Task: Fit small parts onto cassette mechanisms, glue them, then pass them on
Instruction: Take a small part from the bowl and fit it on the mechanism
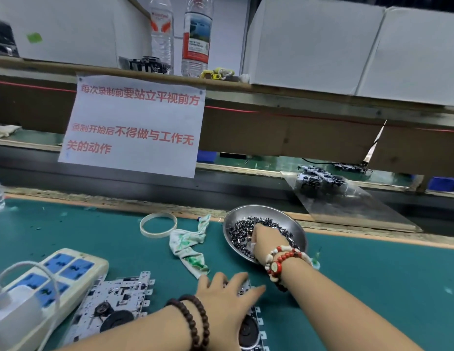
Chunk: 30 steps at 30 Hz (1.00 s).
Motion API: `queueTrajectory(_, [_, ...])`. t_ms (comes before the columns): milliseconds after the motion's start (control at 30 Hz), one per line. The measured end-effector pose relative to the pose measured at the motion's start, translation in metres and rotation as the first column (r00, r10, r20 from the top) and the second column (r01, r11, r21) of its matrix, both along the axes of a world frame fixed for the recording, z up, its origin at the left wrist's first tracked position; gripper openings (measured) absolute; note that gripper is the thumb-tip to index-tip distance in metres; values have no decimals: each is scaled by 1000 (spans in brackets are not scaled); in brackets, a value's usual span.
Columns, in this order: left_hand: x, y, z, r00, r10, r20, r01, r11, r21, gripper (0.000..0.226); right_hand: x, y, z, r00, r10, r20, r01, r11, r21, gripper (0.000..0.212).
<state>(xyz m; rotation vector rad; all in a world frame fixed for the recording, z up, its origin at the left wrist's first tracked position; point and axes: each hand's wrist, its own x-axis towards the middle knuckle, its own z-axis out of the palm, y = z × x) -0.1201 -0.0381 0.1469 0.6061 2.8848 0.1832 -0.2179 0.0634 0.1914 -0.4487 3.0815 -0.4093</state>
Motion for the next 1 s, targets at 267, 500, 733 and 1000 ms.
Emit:
queueTrajectory(267, [-1,16,-10,999,-43,-1,43,999,-19,104,18,13,1,996,15,-90,-43,946,-322,5])
queueTrajectory(500, [14,20,-8,996,-1,92,1,1000,7,124,64,51,4,995,89,-36,-95,839,-535,23])
queueTrajectory(733, [12,-6,19,960,44,275,-123,953,277,112,85,64,-16,993,112,41,-62,776,-627,22])
queueTrajectory(1000, [9,8,-8,956,293,29,-273,845,461,40,86,63,-46,998,38,40,-5,781,-625,28])
